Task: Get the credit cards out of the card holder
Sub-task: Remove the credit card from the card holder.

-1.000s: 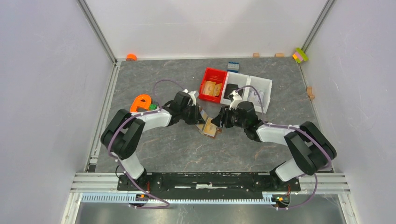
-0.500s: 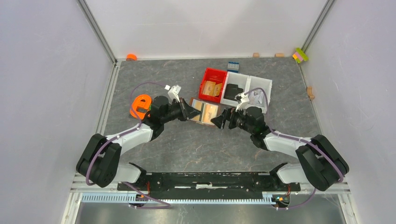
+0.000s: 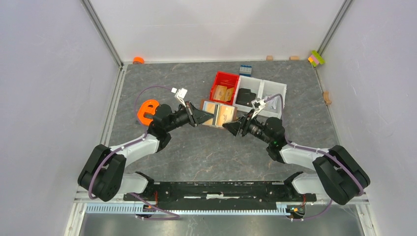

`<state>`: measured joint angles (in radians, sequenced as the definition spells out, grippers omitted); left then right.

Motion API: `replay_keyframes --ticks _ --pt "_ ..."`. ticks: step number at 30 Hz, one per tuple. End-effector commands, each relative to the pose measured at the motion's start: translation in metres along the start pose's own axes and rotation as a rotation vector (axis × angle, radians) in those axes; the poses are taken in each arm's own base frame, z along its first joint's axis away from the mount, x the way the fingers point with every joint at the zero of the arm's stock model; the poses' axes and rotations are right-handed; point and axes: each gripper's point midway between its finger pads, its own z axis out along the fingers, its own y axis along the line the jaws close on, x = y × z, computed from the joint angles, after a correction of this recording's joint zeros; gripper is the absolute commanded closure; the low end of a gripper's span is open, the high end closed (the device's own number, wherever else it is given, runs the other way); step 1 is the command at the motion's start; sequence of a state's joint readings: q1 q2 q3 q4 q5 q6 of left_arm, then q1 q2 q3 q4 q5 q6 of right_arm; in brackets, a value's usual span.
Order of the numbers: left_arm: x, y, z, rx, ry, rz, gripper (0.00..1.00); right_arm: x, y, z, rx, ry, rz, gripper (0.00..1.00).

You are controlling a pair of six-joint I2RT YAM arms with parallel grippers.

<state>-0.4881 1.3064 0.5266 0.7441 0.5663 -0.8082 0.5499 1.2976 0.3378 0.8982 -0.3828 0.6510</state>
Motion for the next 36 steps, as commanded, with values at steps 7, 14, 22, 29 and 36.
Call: replay_keyframes --ticks 7,14,22,29,36 --pt "-0.009 -0.012 0.004 0.055 -0.008 0.006 0.96 -0.034 0.027 -0.015 -0.108 -0.149 -0.039 0.68" --pt "-0.003 0.041 0.003 -0.234 0.037 -0.007 0.78 -0.033 0.026 -0.014 -0.13 -0.138 -0.006 0.94" --pt "-0.017 0.076 -0.023 -0.516 -0.014 0.039 0.44 -0.026 0.016 -0.009 -0.099 -0.1 0.035 0.97" --pt "-0.032 0.05 -0.033 -0.452 -0.079 0.093 0.44 -0.014 -0.006 -0.001 -0.023 -0.039 0.075 0.98" --pt "-0.021 -0.005 -0.014 -0.142 -0.036 0.157 0.6 -0.008 -0.01 0.003 -0.024 -0.004 0.107 1.0"
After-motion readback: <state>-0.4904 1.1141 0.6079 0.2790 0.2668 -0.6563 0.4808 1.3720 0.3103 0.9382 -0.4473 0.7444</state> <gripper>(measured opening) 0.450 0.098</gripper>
